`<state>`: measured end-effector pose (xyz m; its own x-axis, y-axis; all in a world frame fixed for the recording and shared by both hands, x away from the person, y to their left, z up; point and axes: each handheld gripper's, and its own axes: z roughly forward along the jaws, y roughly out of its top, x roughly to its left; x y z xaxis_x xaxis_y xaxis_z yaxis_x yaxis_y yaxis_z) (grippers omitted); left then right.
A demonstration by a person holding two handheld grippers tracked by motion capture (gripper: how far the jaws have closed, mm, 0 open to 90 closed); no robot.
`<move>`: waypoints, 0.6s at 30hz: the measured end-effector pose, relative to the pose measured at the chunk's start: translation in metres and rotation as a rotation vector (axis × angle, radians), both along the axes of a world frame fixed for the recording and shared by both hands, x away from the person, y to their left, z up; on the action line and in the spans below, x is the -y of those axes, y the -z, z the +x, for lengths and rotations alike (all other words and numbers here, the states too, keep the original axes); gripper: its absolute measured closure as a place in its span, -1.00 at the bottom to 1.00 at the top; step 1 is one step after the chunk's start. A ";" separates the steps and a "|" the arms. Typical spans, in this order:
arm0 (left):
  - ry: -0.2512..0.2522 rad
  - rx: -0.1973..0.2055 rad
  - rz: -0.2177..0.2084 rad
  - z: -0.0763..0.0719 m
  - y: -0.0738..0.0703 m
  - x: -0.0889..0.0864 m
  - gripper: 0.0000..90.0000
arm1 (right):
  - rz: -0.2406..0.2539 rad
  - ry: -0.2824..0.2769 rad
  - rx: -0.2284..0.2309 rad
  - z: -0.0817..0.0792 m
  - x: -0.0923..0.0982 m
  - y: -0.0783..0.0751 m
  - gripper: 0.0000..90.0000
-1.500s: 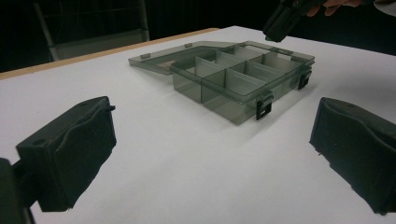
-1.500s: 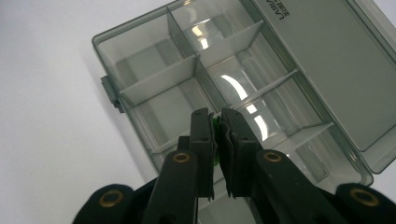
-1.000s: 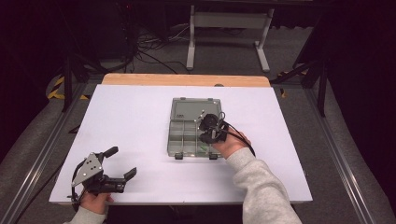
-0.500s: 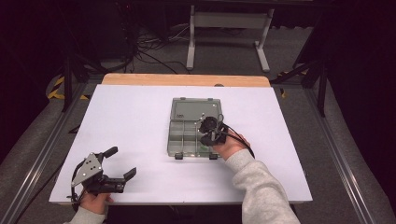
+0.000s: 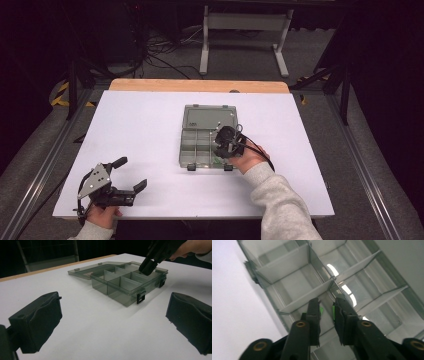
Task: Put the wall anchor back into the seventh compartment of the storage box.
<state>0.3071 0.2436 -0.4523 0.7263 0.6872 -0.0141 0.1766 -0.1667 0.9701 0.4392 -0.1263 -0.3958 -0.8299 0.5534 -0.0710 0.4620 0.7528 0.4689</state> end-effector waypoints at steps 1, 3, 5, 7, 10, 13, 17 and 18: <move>0.001 -0.003 -0.002 0.000 0.000 0.000 -0.98 | 0.018 0.003 0.011 -0.003 0.002 -0.004 0.49; -0.002 -0.003 -0.004 0.001 0.000 -0.001 -0.99 | 0.062 0.004 0.031 -0.008 0.007 -0.009 0.30; -0.010 0.001 -0.011 0.001 -0.001 -0.002 -0.99 | 0.142 -0.005 0.062 -0.015 0.015 -0.018 0.03; -0.011 0.001 -0.011 0.001 -0.001 -0.002 -0.99 | 0.218 -0.021 0.100 -0.023 0.022 -0.025 -0.18; -0.012 -0.002 -0.013 0.002 -0.001 -0.002 -0.99 | 0.320 -0.032 0.168 -0.039 0.035 -0.034 -0.40; -0.011 0.001 -0.011 0.002 -0.002 -0.003 -0.98 | 0.414 -0.032 0.221 -0.054 0.051 -0.041 -0.54; -0.017 0.010 -0.022 0.003 -0.003 -0.005 -0.99 | 0.491 -0.021 0.295 -0.071 0.069 -0.042 -0.75; -0.018 0.011 -0.017 0.003 -0.004 -0.006 -0.99 | 0.507 -0.021 0.308 -0.074 0.073 -0.042 -0.78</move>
<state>0.3096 0.2500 -0.4479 0.7141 0.6998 -0.0178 0.1684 -0.1470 0.9747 0.3654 -0.1995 -0.3539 -0.8239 0.5652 -0.0414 0.2349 0.4071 0.8827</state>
